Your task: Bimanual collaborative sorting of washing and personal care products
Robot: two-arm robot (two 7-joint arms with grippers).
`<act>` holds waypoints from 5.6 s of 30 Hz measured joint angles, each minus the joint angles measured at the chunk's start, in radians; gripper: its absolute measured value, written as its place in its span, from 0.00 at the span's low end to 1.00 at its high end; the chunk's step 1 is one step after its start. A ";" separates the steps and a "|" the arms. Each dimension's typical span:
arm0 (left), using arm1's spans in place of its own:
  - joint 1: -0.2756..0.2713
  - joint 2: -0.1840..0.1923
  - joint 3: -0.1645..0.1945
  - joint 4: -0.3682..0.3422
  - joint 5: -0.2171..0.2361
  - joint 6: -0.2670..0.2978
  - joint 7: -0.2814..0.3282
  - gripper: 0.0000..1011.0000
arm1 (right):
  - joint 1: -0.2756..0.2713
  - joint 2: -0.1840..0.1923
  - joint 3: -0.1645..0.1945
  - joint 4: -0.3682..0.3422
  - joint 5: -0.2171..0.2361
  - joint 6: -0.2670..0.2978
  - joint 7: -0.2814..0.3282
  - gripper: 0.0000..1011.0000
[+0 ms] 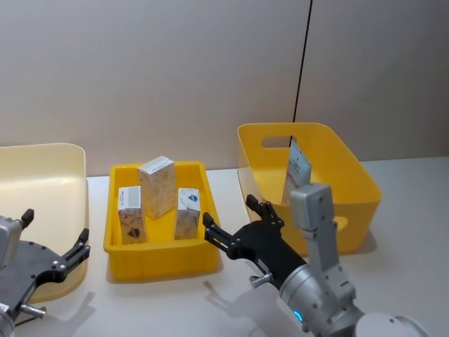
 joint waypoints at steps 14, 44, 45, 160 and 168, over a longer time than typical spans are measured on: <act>0.000 0.000 0.000 0.001 0.000 0.000 0.000 0.99 | 0.075 -0.056 -0.019 0.078 -0.021 0.045 -0.017 0.99; 0.000 0.000 0.000 0.001 0.000 0.001 0.000 0.99 | 0.201 -0.133 -0.055 0.245 -0.053 0.088 0.016 0.99; 0.000 0.000 0.000 0.001 0.000 0.001 0.000 0.99 | 0.203 -0.137 -0.056 0.249 -0.057 0.089 0.012 0.99; 0.000 0.000 0.000 0.001 0.000 0.000 0.000 0.99 | 0.148 -0.142 0.188 0.009 -0.228 -0.239 -0.126 0.40; 0.000 0.000 0.000 0.001 0.000 0.001 0.000 0.99 | 0.121 -0.134 0.238 -0.029 -0.261 -0.241 -0.166 0.40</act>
